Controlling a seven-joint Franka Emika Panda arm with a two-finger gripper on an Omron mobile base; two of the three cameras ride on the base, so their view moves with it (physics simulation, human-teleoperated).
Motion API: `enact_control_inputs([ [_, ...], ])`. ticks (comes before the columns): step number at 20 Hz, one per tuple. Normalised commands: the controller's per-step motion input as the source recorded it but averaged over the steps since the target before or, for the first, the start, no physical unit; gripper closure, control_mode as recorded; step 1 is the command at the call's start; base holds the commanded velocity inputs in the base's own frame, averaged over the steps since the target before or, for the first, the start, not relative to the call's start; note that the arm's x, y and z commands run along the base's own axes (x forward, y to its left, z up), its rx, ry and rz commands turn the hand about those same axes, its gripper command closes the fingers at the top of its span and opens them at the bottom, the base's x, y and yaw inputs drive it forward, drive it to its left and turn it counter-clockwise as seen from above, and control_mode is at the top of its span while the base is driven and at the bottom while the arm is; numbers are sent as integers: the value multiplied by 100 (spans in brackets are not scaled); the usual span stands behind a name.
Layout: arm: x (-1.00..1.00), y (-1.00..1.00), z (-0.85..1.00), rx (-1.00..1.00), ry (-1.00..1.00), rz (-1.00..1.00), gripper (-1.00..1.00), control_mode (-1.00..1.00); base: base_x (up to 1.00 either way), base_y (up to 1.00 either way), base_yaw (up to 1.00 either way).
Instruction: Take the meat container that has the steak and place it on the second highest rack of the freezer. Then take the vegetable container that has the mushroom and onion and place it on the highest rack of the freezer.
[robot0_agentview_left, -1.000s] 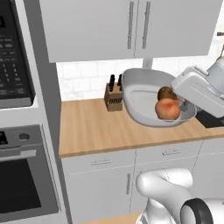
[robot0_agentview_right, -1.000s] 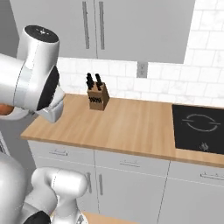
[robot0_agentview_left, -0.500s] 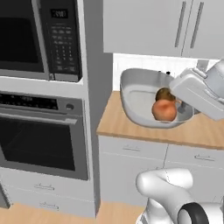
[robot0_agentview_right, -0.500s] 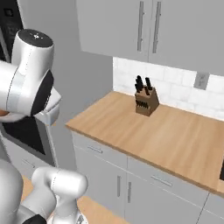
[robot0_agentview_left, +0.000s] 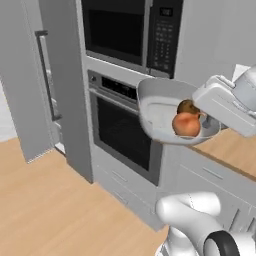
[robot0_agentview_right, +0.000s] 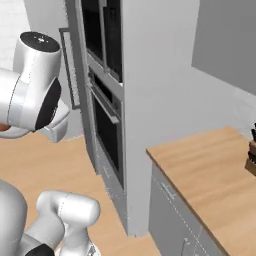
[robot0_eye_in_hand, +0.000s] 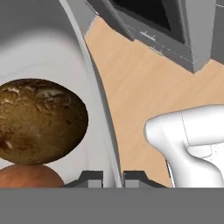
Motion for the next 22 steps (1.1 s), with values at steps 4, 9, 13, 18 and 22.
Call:
enact_control_inputs([
  [4,0,0,0,0,0,0,100,100,-3,0,84],
  [9,0,0,0,0,0,0,100,100,21,0,77],
  [13,0,0,0,0,0,0,100,100,82,0,55],
  [18,0,0,0,0,0,0,100,100,100,0,29],
  [22,0,0,0,0,0,0,100,100,100,7,6],
])
